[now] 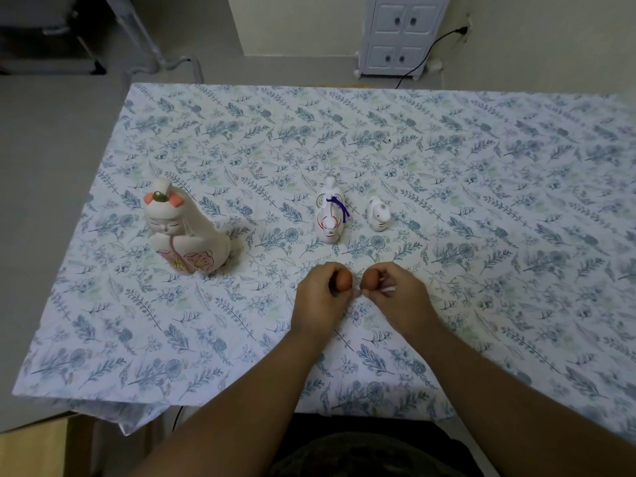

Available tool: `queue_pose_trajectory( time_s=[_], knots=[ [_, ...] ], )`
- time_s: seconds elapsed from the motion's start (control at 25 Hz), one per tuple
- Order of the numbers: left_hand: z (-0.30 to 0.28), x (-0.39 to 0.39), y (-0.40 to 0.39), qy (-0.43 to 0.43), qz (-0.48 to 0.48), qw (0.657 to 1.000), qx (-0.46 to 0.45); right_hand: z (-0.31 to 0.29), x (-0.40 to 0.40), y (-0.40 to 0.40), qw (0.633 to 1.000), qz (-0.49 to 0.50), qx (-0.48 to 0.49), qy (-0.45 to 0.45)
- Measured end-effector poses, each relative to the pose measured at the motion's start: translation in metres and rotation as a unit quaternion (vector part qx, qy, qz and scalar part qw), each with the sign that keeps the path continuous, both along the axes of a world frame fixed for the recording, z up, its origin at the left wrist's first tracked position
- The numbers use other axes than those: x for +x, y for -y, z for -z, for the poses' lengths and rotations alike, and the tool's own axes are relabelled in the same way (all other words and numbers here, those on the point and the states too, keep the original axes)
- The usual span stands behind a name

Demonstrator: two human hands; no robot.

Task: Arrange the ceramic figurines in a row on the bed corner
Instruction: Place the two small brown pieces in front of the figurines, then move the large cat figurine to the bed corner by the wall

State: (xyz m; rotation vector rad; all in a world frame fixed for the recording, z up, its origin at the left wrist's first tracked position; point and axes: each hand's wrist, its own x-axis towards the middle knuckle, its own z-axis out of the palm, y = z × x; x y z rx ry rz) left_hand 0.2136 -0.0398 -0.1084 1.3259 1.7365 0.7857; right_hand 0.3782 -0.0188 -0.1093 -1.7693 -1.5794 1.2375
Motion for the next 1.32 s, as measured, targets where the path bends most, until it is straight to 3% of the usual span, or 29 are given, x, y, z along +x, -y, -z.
queue_pose_trajectory(
  time_s=[0.32, 0.44, 0.64, 0.88, 1.0, 1.12, 1.16, 1.32],
  knots=[
    [0.003, 0.004, 0.0, -0.011, 0.0, 1.0, -0.022, 0.005, 0.001, -0.001, 0.999, -0.037, 0.018, 0.012],
    [-0.011, -0.007, 0.006, -0.02, 0.033, 0.999, -0.011, -0.006, 0.005, 0.005, 0.997, -0.047, 0.007, 0.065],
    [-0.039, -0.063, 0.04, -0.123, -0.001, 0.986, 0.11, -0.051, -0.028, 0.014, 0.953, -0.086, 0.227, 0.184],
    [-0.086, -0.154, 0.05, -0.17, -0.113, 0.956, 0.212, -0.078, -0.154, 0.002, 0.941, -0.192, 0.225, 0.163],
    [-0.09, -0.201, 0.041, -0.126, -0.163, 0.965, 0.164, -0.082, -0.211, -0.012, 0.949, -0.247, 0.155, 0.121],
    [-0.082, -0.234, 0.022, -0.017, -0.141, 0.988, 0.054, -0.091, -0.247, -0.028, 0.966, -0.246, 0.036, -0.074],
    [-0.078, -0.24, 0.017, 0.037, -0.114, 0.992, 0.045, -0.089, -0.253, -0.031, 0.966, -0.236, 0.019, -0.103],
    [-0.079, -0.247, 0.01, 0.104, -0.056, 0.991, 0.067, -0.093, -0.257, -0.023, 0.98, -0.172, 0.038, -0.096]
  ],
)
